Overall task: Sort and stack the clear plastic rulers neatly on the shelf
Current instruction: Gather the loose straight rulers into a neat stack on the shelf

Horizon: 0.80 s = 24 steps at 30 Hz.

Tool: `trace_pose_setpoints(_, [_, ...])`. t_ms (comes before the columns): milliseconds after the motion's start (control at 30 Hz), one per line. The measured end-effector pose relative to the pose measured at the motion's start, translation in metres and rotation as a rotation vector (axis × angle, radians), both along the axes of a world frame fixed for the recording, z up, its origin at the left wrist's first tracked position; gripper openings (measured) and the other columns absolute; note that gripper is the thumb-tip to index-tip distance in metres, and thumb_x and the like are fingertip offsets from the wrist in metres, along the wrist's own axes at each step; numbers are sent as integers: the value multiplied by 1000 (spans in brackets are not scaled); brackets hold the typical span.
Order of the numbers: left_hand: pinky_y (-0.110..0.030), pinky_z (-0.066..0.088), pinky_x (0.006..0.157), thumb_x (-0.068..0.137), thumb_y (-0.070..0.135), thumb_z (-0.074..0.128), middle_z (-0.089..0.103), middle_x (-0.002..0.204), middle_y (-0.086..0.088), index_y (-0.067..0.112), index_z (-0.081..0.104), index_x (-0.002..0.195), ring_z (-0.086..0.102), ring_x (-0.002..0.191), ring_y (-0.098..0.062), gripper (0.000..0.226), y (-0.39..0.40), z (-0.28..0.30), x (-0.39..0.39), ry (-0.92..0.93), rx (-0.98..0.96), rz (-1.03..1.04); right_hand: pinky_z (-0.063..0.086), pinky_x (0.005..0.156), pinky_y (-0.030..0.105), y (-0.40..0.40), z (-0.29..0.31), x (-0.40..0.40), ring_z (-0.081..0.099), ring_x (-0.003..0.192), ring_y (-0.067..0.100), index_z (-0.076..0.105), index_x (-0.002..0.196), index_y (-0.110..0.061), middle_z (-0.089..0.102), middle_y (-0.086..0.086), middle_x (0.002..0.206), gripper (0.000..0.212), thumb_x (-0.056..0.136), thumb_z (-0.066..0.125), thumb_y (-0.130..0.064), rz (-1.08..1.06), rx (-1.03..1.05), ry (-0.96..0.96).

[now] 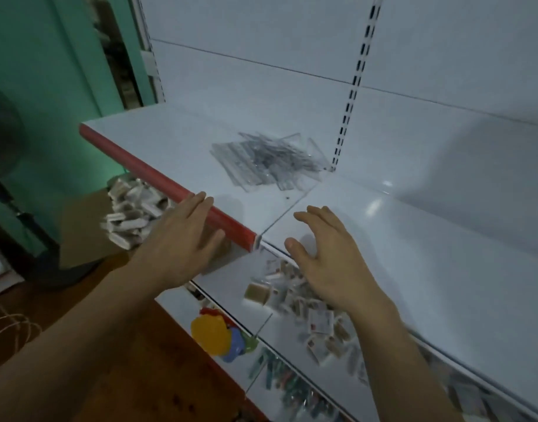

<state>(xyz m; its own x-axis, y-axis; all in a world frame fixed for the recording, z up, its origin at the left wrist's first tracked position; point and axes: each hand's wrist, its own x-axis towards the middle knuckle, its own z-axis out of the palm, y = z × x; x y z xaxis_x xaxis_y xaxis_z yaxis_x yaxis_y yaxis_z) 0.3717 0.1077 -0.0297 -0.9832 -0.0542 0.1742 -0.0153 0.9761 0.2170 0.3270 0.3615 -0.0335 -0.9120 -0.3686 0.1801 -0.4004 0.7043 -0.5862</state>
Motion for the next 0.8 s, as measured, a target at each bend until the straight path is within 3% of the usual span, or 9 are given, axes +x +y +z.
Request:
trace_pose_setpoints(167, [-34, 12, 119, 92, 64, 23, 17, 167, -1, 18, 22, 159, 16, 153, -18, 82, -79, 8, -45, 10, 46, -17, 16, 125, 50, -76, 9, -47, 6, 156, 12, 41, 152, -28, 25, -7, 165, 54, 102, 55, -42, 31, 1, -19])
trace_pose_setpoints(367, [-36, 11, 119, 92, 70, 18, 17, 167, 2, 22, 24, 159, 14, 153, -14, 83, -119, -8, -105, -4, 3, -128, 12, 125, 51, -130, 20, -83, -1, 156, 13, 32, 156, -28, 16, -6, 168, 58, 103, 49, -45, 38, 99, -45])
trace_pose_setpoints(500, [-37, 11, 121, 93, 62, 28, 16, 167, 0, 20, 20, 160, 12, 153, -15, 79, -131, -11, -168, -16, 45, -268, 12, 126, 51, -134, 21, -97, -2, 156, 13, 30, 156, -28, 17, -9, 167, 58, 104, 48, -45, -67, 146, -6])
trace_pose_setpoints(667, [-48, 19, 124, 90, 70, 26, 18, 166, -1, 18, 21, 159, 14, 153, -16, 86, -138, -10, -252, -6, 86, -488, 12, 125, 51, -141, 20, -109, -2, 156, 12, 27, 156, -30, 14, -10, 167, 59, 103, 46, -47, -232, 205, -21])
trace_pose_setpoints(800, [-42, 22, 122, 92, 54, 38, 25, 164, -5, 13, 26, 157, 23, 151, -21, 77, -149, -2, -299, -15, 61, -630, 20, 124, 46, -163, 16, -120, 13, 153, 14, 34, 154, -32, 26, -11, 162, 57, 101, 49, -50, -396, 195, 8])
